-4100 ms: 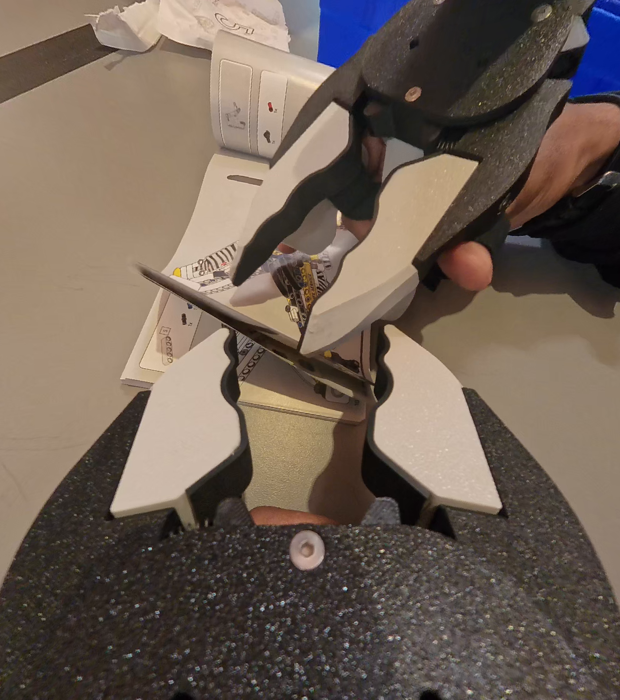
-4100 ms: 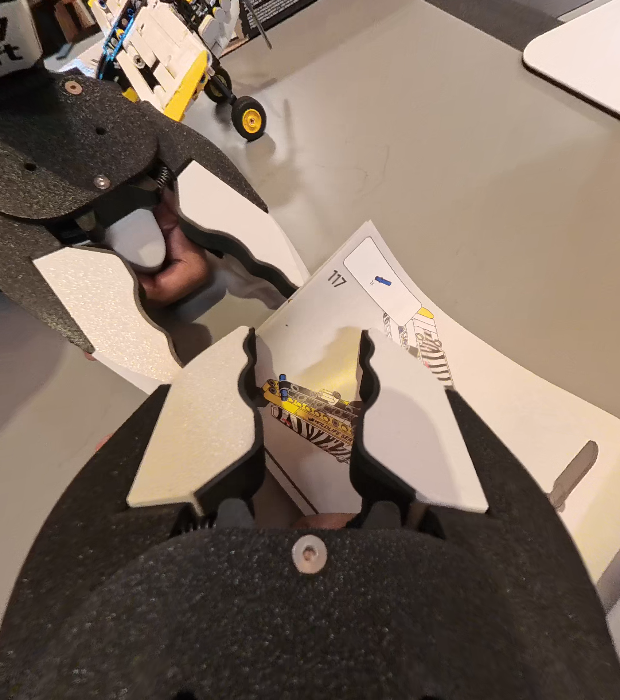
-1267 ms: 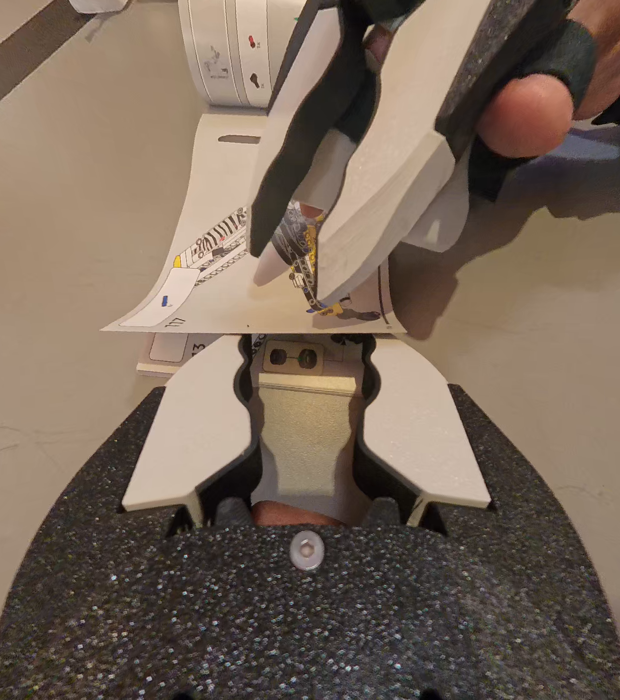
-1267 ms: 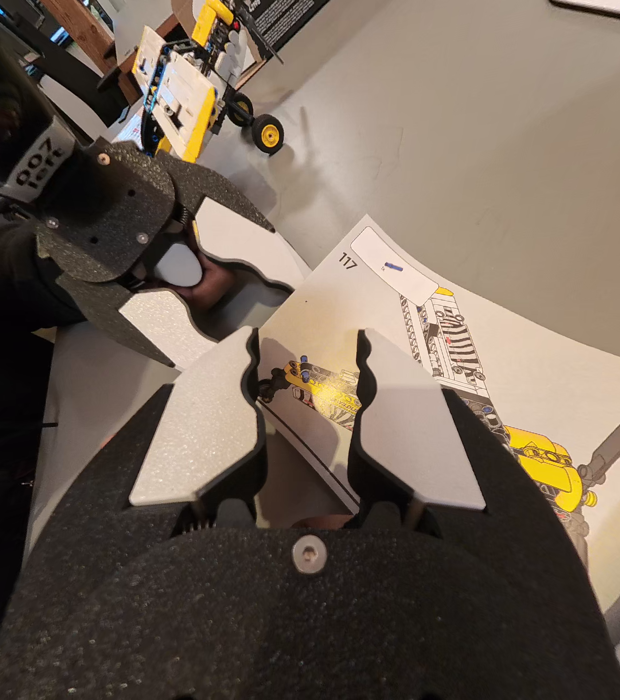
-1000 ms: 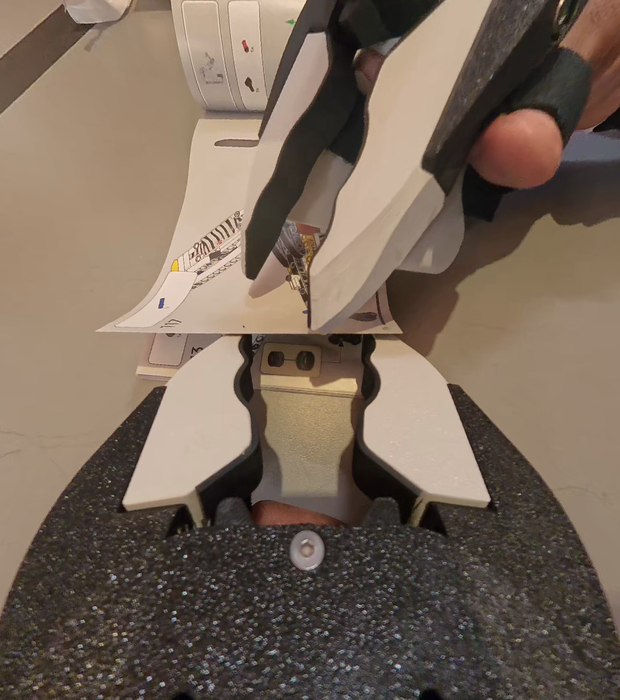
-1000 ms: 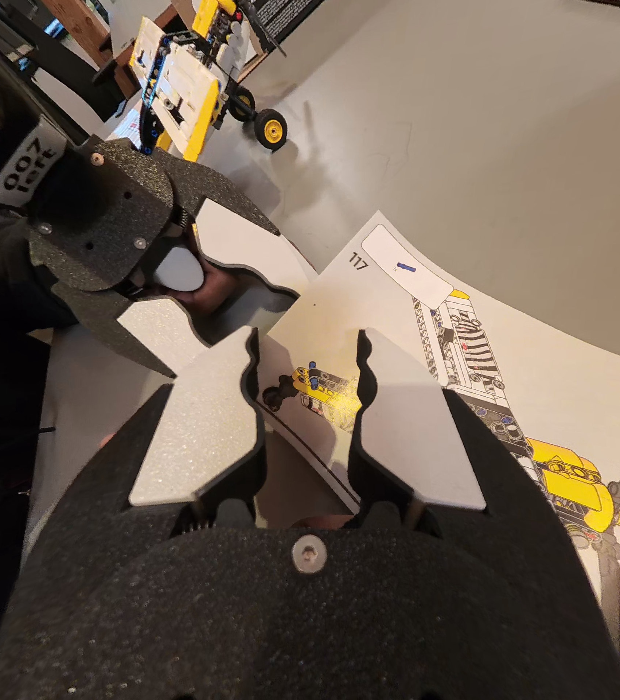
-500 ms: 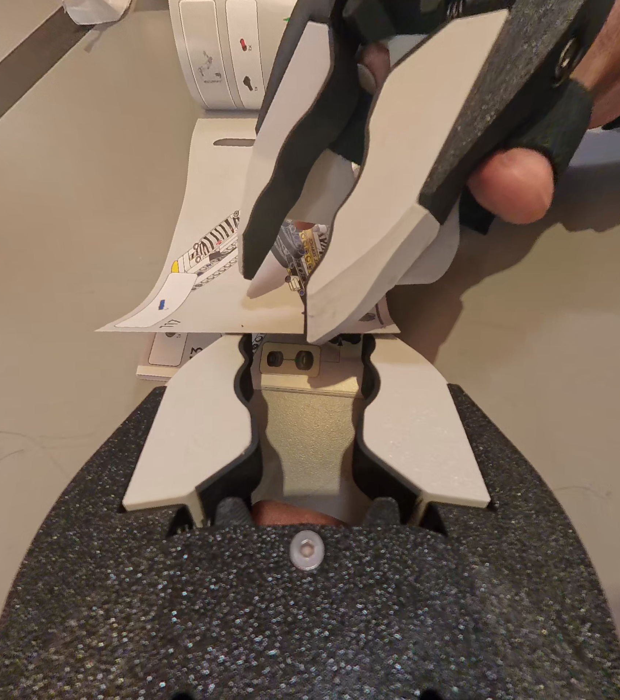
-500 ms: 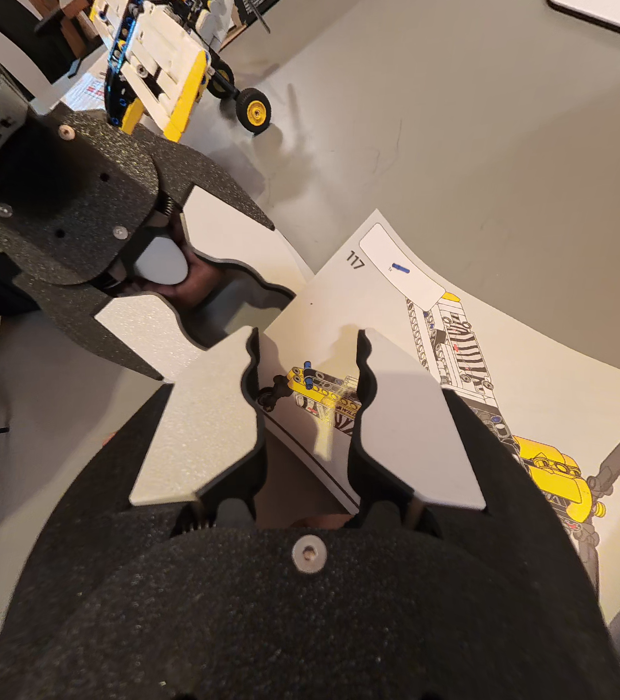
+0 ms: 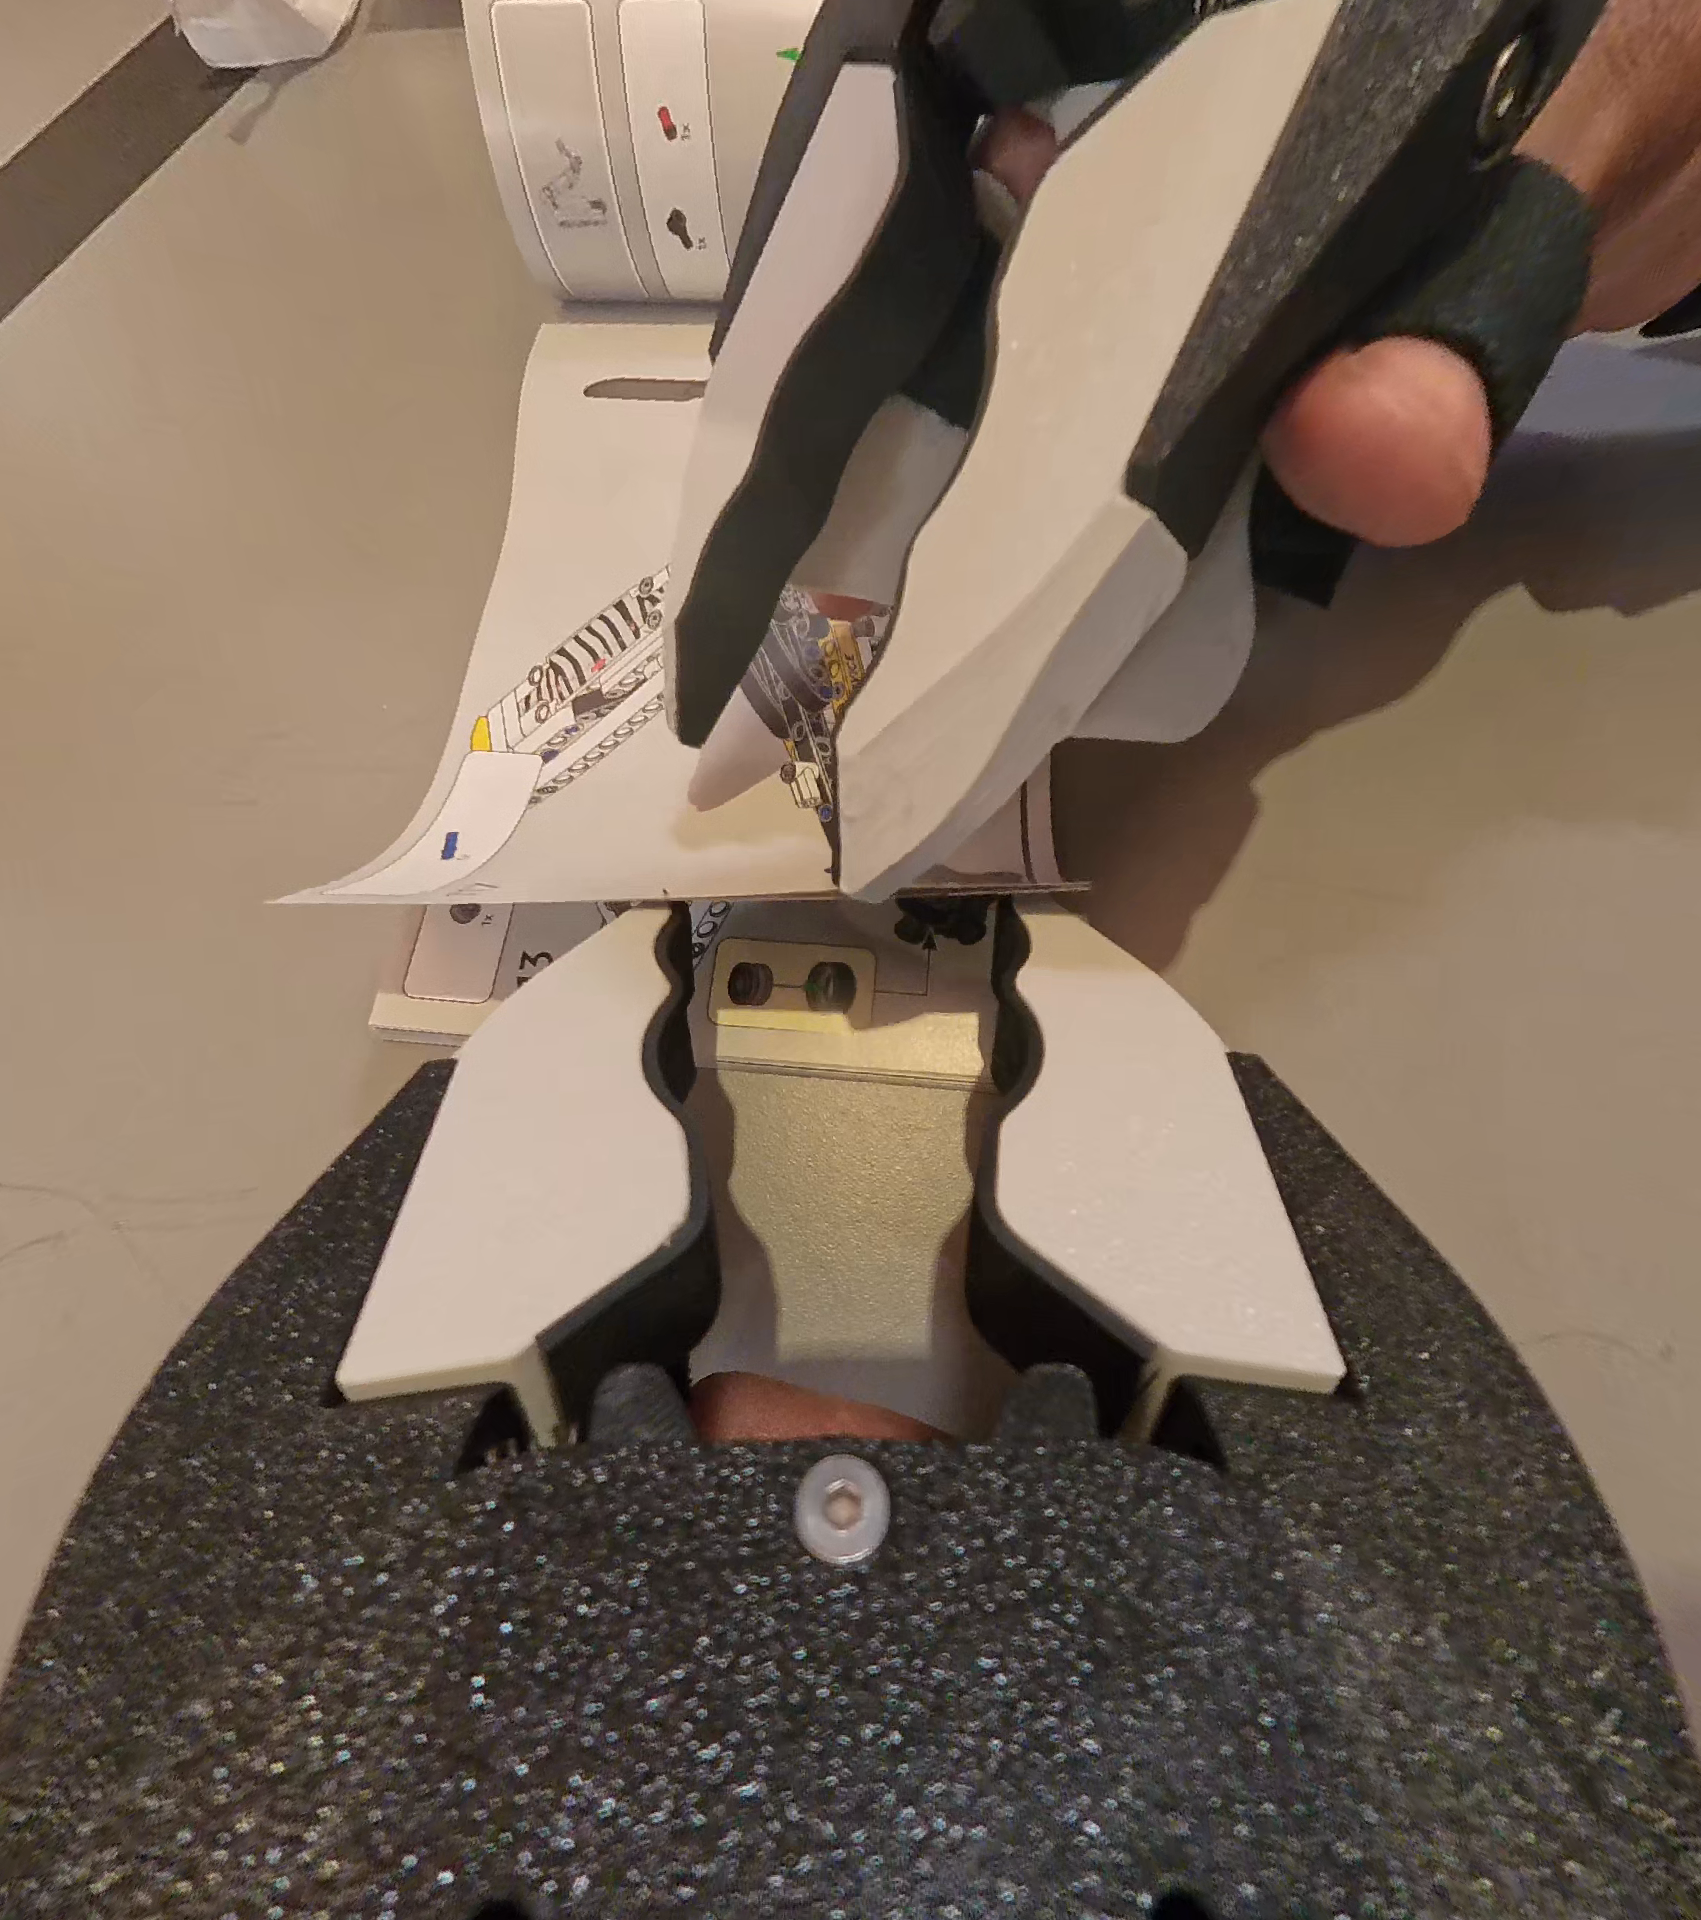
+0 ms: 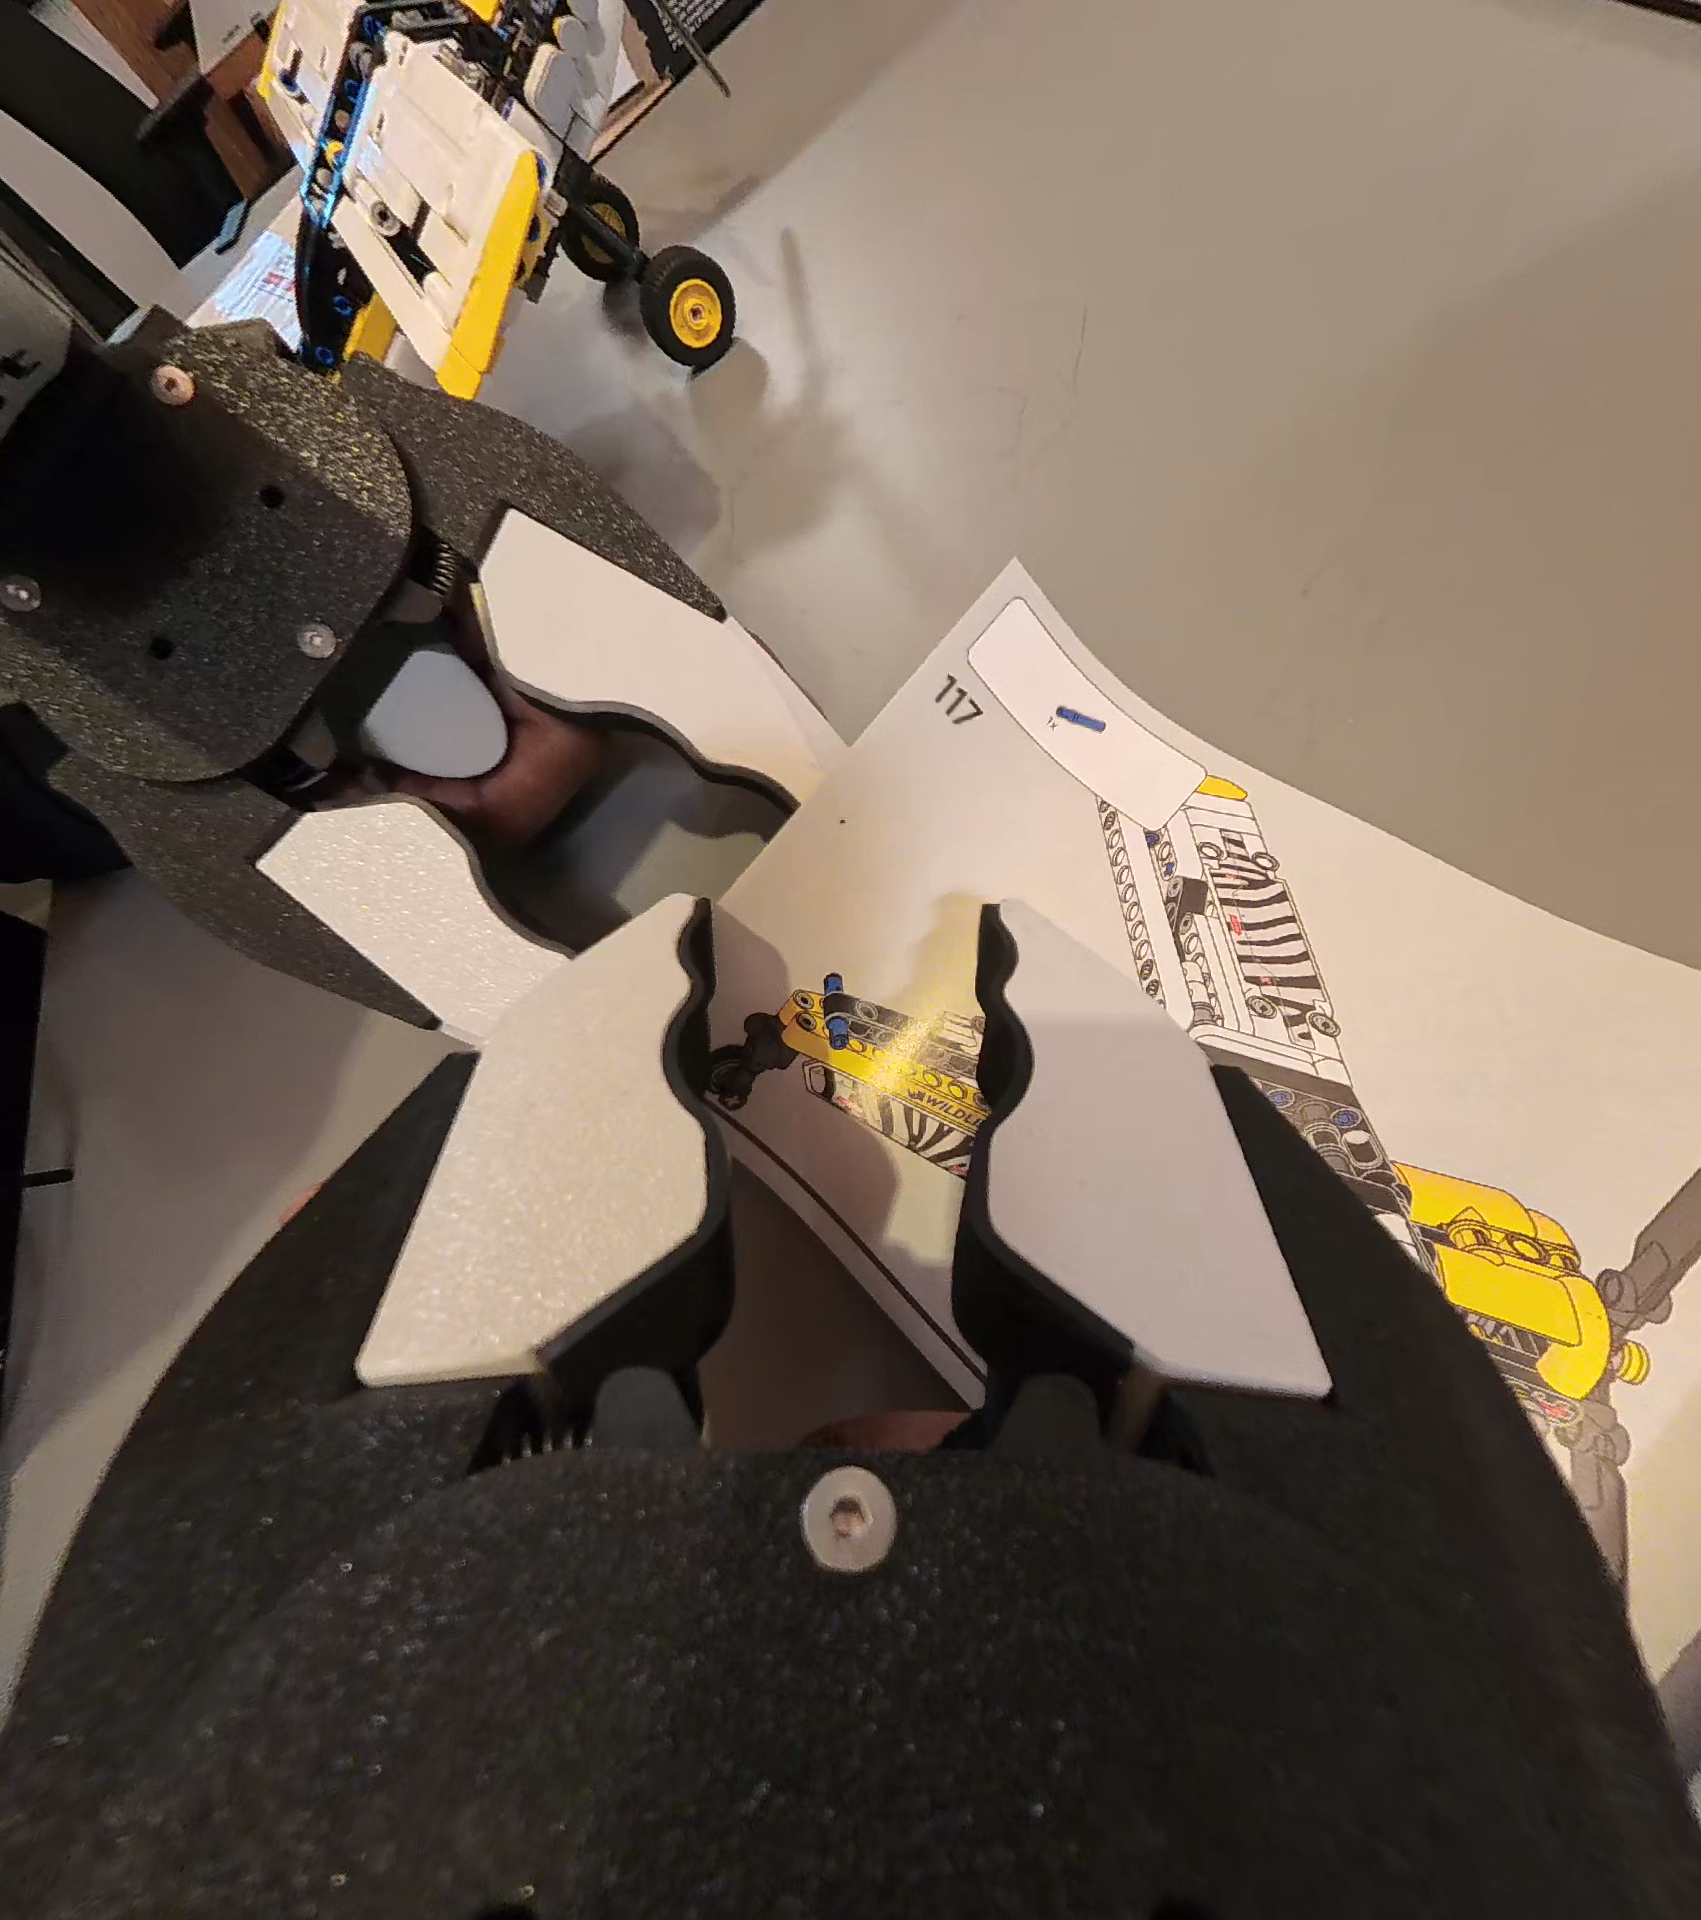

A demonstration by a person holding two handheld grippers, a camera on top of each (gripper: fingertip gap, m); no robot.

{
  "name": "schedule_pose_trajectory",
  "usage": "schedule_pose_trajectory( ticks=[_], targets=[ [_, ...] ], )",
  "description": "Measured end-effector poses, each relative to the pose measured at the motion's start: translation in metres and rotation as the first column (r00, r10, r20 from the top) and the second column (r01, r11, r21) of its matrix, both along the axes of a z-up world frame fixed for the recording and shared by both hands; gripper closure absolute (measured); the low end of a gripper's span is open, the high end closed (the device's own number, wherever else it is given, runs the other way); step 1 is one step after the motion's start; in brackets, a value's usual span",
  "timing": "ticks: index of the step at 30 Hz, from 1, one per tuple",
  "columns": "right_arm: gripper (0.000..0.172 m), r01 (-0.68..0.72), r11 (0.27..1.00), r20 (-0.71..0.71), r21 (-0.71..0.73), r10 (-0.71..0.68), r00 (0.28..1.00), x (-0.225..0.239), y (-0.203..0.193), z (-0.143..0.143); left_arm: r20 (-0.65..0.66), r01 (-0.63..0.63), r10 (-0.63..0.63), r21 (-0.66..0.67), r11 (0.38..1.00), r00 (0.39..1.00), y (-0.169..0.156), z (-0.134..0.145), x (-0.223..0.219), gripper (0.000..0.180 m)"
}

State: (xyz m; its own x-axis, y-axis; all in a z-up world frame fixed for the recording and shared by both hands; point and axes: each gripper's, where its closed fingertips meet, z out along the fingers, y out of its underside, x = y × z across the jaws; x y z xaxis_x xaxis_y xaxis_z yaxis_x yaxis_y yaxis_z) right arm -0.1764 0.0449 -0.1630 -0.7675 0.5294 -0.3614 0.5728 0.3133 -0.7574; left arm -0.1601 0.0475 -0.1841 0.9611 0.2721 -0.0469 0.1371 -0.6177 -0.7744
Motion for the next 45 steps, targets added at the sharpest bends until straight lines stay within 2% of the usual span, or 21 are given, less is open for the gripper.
schedule_pose_trajectory(
  ticks=[7, 22, 26, 33, 40, 43, 45],
  targets=[
    [0.125, 0.011, 0.999, -0.004, 0.032, -0.011, 1.000, -0.001, 0.004, -0.002, -0.001, 0.000, 0.000, 0.002, 1.000, 1.000, 0.000, 0.000, 0.000, 0.124],
    [0.172, -0.063, 0.995, 0.055, 0.077, 0.059, 0.997, 0.016, 0.005, -0.004, -0.001, 0.001, -0.001, 0.002, 1.000, 1.000, 0.000, 0.000, 0.000, 0.124],
    [0.172, -0.087, 0.994, 0.060, 0.066, 0.083, 0.995, 0.021, 0.003, 0.001, -0.001, 0.002, -0.002, 0.008, 1.000, 1.000, -0.001, 0.001, 0.001, 0.124],
    [0.172, -0.052, 0.996, 0.032, 0.074, 0.050, 0.998, 0.017, 0.011, 0.009, 0.023, -0.004, 0.004, -0.018, 1.000, 1.000, -0.011, 0.000, 0.002, 0.122],
    [0.172, 0.005, 0.997, 0.011, 0.071, -0.006, 1.000, 0.011, 0.025, 0.018, 0.010, -0.022, 0.023, -0.044, 0.999, 1.000, -0.026, 0.018, 0.002, 0.122],
    [0.172, 0.029, 0.998, 0.000, 0.063, -0.029, 1.000, 0.008, 0.030, 0.023, 0.034, -0.006, 0.006, 0.007, 1.000, 0.999, -0.017, 0.023, 0.003, 0.125],
    [0.172, 0.038, 0.998, -0.010, 0.054, -0.037, 0.999, 0.008, 0.032, 0.028, 0.068, -0.008, 0.008, -0.007, 1.000, 0.998, -0.008, 0.017, 0.001, 0.126]
  ],
)
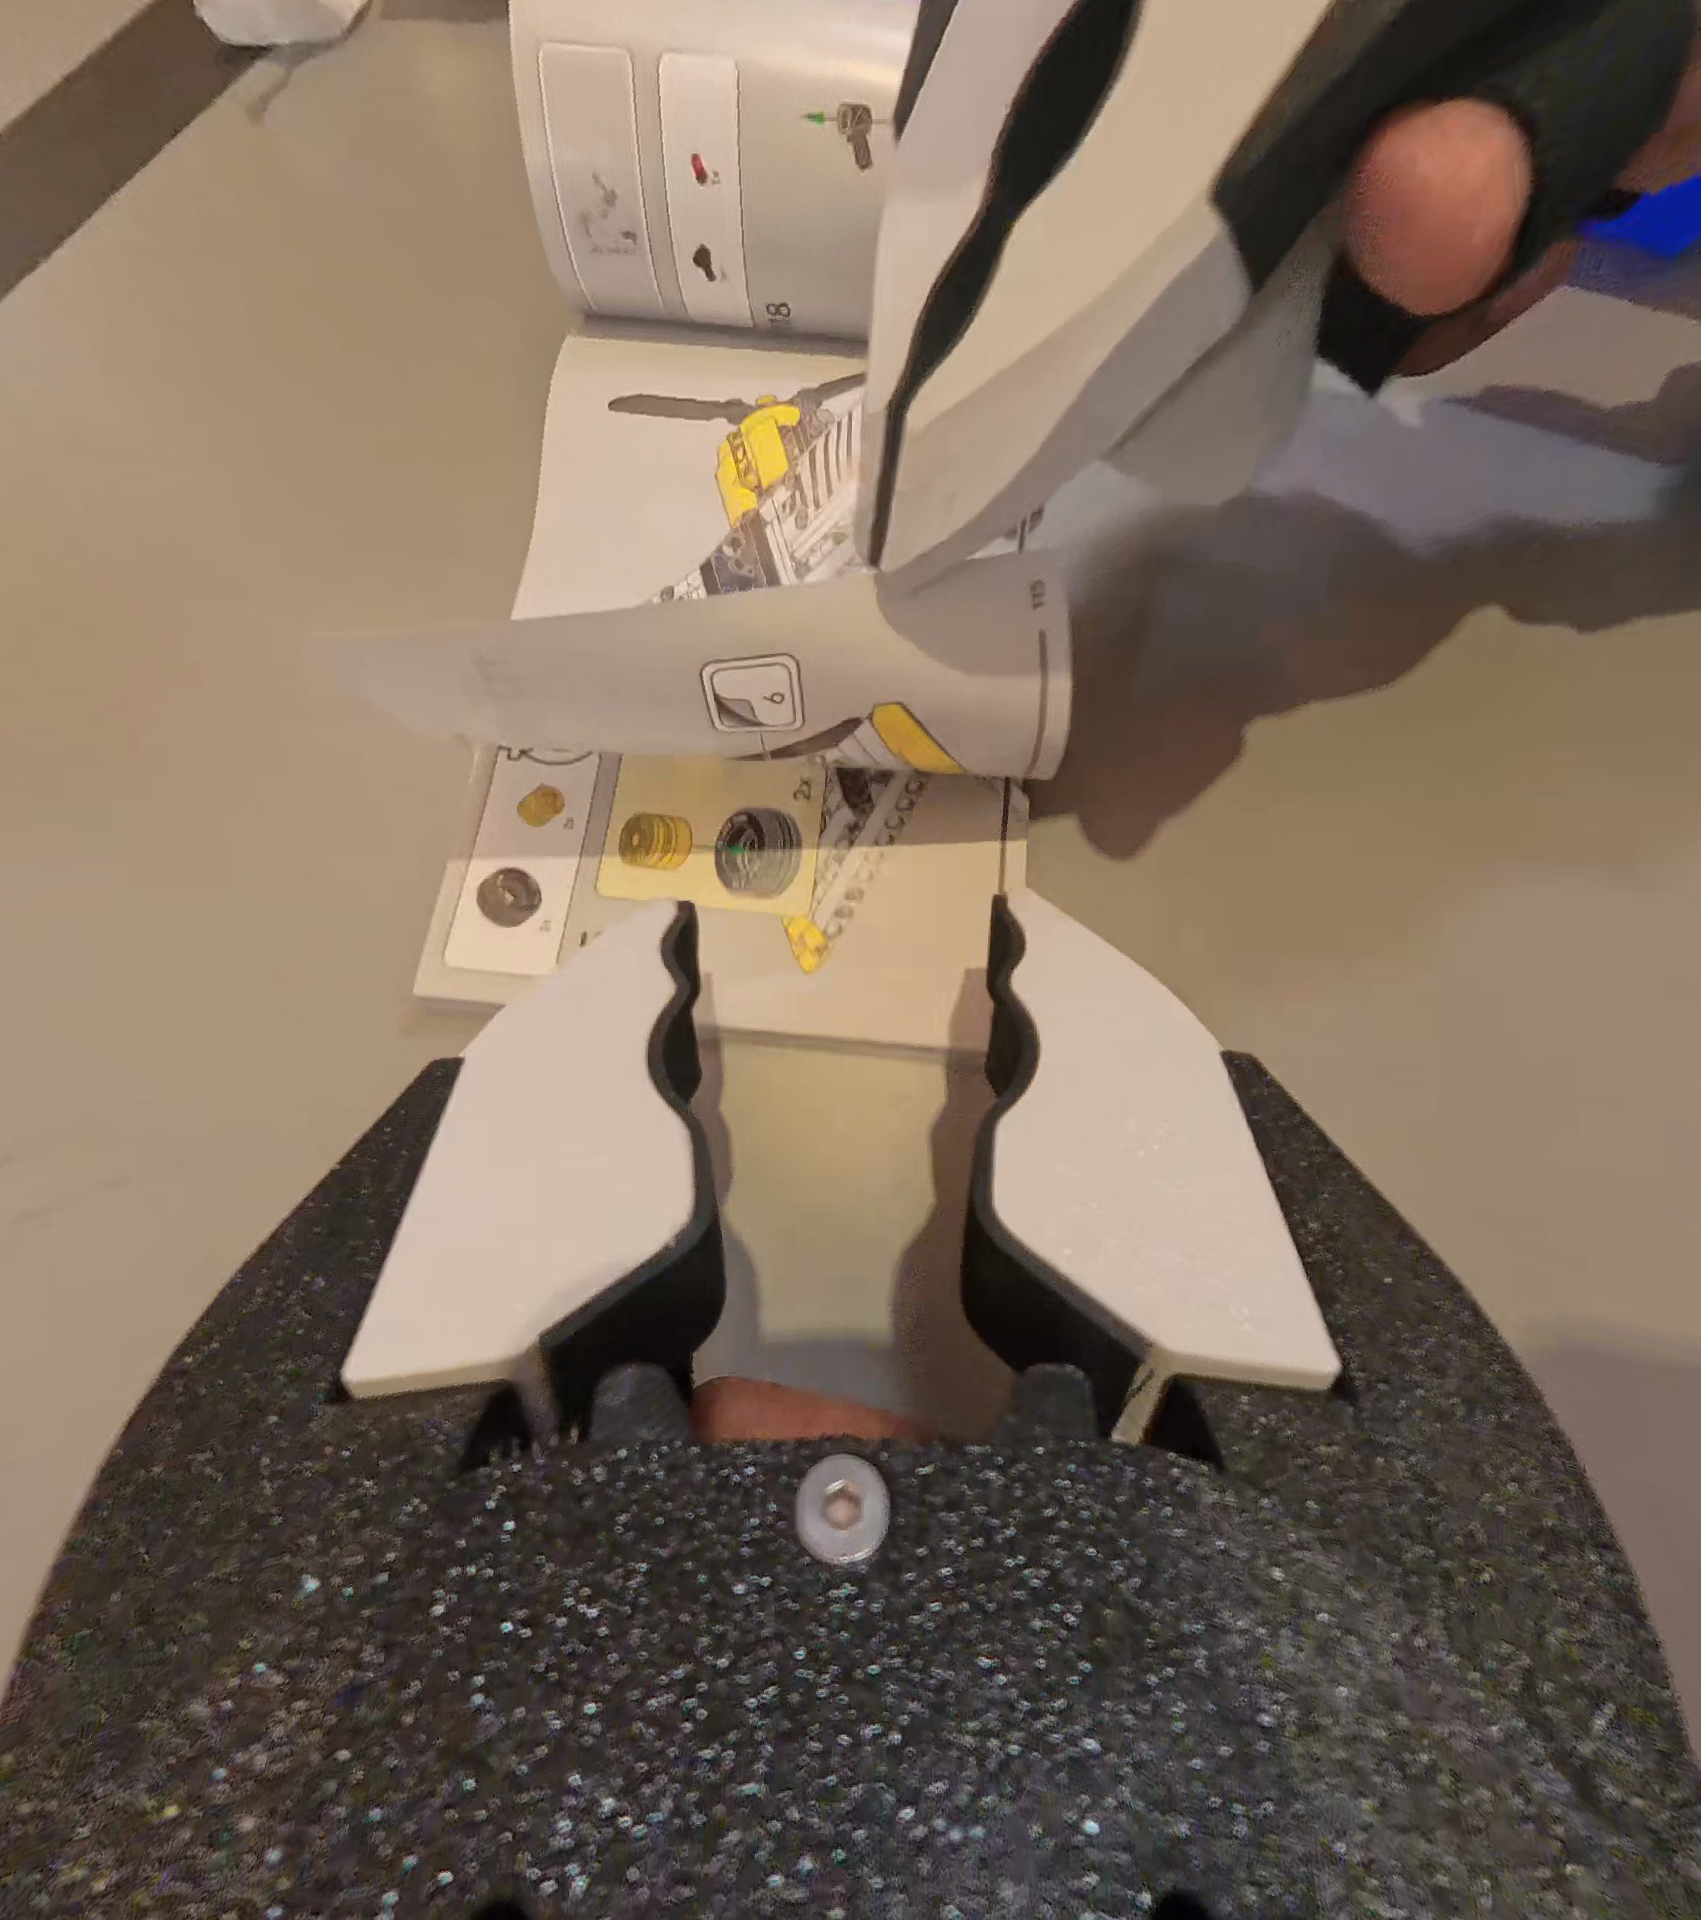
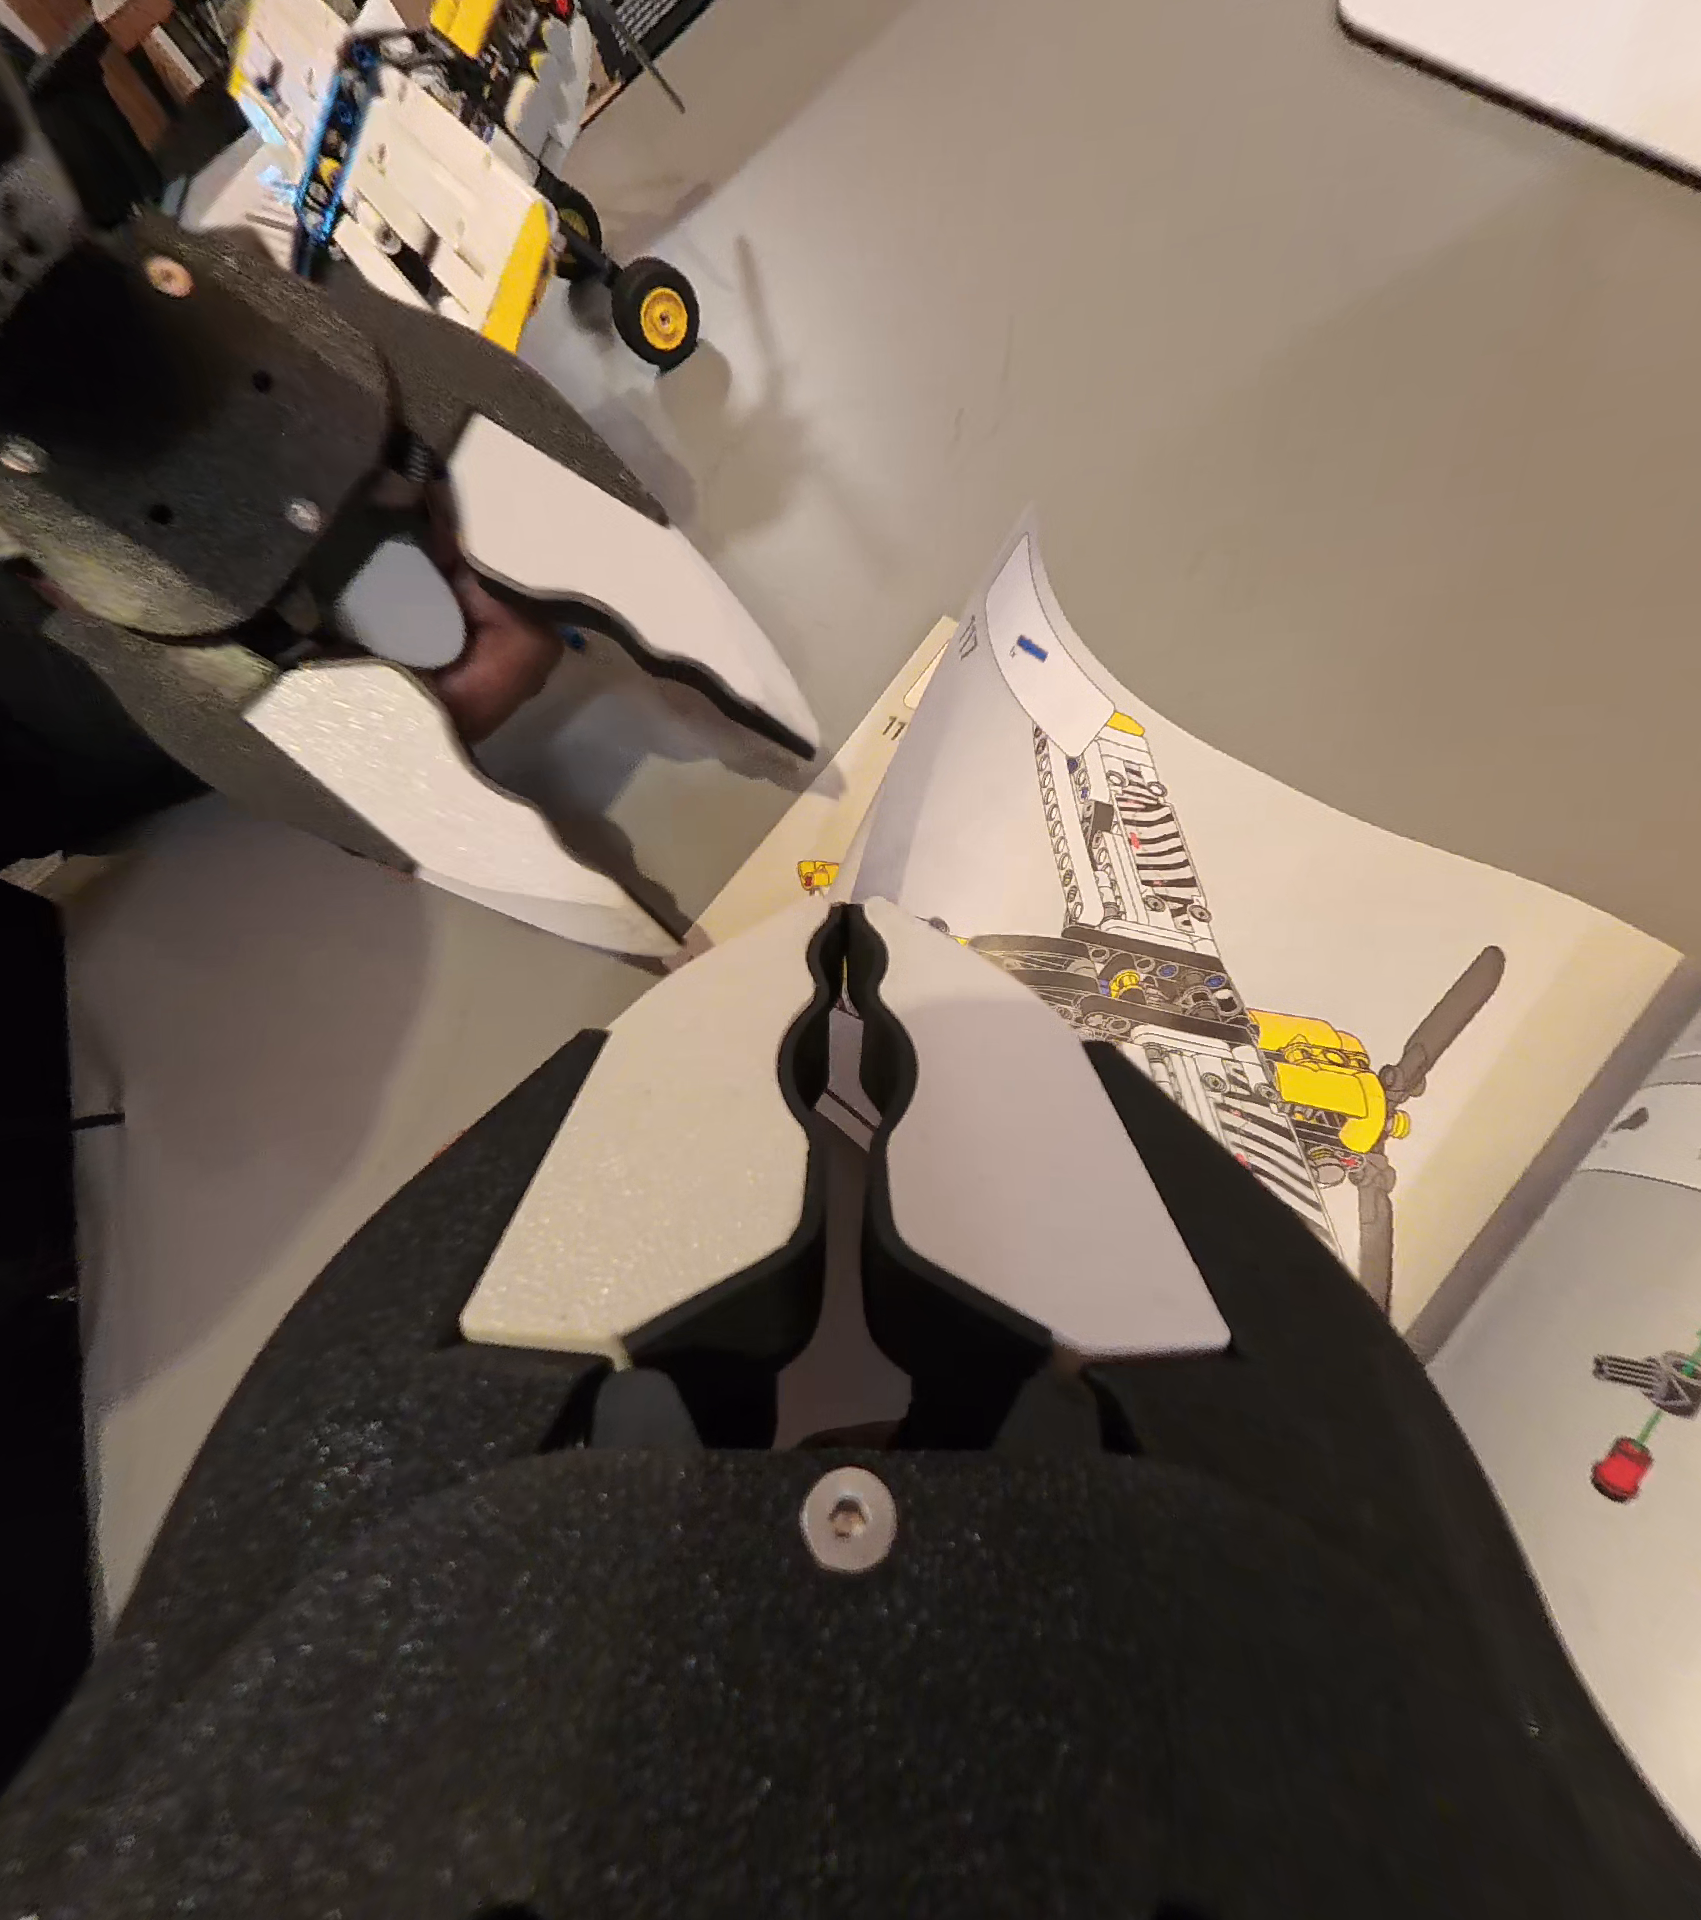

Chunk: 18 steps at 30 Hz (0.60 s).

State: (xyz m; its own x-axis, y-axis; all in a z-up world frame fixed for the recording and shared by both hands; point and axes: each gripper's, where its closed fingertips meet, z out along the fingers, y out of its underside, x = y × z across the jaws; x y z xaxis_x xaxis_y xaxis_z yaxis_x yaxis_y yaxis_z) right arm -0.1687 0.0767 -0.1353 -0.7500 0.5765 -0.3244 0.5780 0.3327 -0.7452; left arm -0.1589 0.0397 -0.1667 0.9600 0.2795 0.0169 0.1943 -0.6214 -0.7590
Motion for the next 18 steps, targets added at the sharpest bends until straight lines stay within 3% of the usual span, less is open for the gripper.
schedule_pose_trajectory(
  ticks=[6, 13, 18],
  targets=[
    [0.170, -0.006, 0.999, -0.042, -0.042, 0.004, 0.999, 0.007, 0.002, 0.013, 0.028, -0.024, 0.025, -0.041, 0.999, 0.999, 0.030, -0.011, -0.012, 0.135],
    [0.132, -0.047, 0.992, -0.170, -0.116, 0.027, 0.985, 0.029, 0.010, 0.022, 0.027, -0.062, 0.062, 0.031, 0.998, 0.998, 0.041, 0.000, -0.016, 0.143],
    [0.129, 0.011, 0.988, -0.360, 0.155, 0.046, 0.932, 0.024, 0.016, 0.001, 0.039, -0.076, 0.072, 0.097, 0.992, 0.997, 0.052, 0.016, -0.018, 0.144]
  ],
)
